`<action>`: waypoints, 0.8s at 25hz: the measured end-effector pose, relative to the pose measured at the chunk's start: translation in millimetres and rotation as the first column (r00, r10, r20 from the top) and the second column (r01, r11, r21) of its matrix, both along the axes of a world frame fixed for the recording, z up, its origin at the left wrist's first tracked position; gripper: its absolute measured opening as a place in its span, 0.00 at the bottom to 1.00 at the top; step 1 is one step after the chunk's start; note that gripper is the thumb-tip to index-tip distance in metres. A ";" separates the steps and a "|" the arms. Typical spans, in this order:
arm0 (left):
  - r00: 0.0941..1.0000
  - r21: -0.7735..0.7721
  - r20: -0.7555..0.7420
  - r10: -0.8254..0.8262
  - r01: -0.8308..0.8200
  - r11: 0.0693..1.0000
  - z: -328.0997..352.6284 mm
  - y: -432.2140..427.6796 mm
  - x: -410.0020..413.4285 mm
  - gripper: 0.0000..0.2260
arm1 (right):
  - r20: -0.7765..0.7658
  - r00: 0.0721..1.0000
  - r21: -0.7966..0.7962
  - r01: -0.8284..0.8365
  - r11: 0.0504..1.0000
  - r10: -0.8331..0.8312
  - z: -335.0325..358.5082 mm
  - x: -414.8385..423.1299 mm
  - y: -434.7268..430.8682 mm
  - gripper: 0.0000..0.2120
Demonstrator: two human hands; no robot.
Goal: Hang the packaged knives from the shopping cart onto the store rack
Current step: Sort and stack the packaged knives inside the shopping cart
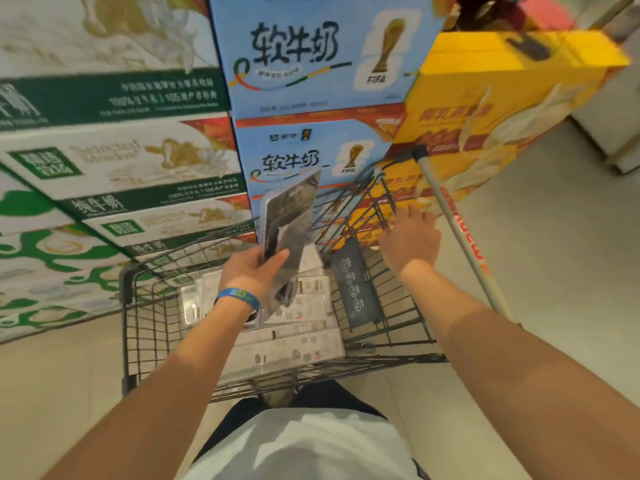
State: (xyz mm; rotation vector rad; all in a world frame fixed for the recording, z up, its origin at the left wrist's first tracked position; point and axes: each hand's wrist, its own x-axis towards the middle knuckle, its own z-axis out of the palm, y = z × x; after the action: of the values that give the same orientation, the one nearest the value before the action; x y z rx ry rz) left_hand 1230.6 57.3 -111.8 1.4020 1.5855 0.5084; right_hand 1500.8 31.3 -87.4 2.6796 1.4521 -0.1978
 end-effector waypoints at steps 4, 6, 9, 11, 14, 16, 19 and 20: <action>0.999 0.024 0.052 0.011 -0.012 1.000 12.2 2.7 6.2 0.10 | -0.211 0.924 -0.137 0.293 0.946 -0.317 6.8 12.8 -9.6 0.29; 0.997 0.049 0.080 0.003 -0.007 0.999 16.5 2.5 9.3 0.11 | -0.279 0.905 -0.177 0.280 0.944 -0.320 6.0 7.8 -17.2 0.27; 0.996 0.073 0.091 0.000 -0.006 0.997 17.6 2.4 9.7 0.11 | -0.254 0.958 -0.124 0.102 0.987 -0.131 10.6 -27.7 -16.8 0.16; 0.992 0.060 0.123 0.012 -0.019 0.998 17.4 3.0 7.6 0.09 | -0.265 0.964 -0.131 -0.034 0.991 -0.002 8.1 -59.0 -16.4 0.17; 0.991 0.055 0.128 0.037 -0.044 0.997 20.9 3.1 -3.3 0.05 | -0.457 0.874 -0.177 -0.273 0.946 0.166 -2.0 -109.3 -17.7 0.22; 0.990 0.091 0.119 0.070 -0.081 0.992 28.0 5.3 -17.0 0.04 | -0.649 0.750 -0.216 -0.343 0.914 0.128 -7.1 -127.6 -18.6 0.26; 0.961 0.158 0.237 0.145 -0.185 0.970 43.3 13.5 -37.3 0.02 | -0.718 0.690 -0.266 -0.396 0.879 0.094 -8.5 -122.9 -12.5 0.30; 0.947 0.191 0.282 0.154 -0.213 0.958 50.1 16.3 -43.1 0.03 | -0.668 0.731 -0.282 -0.419 0.863 0.136 -6.4 -120.0 -8.1 0.32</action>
State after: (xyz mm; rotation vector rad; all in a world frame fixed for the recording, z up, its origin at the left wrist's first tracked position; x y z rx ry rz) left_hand 1187.5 73.6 -61.7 1.2869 1.4818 0.9687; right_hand 1380.8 23.2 -93.7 2.0690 1.6942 -1.3316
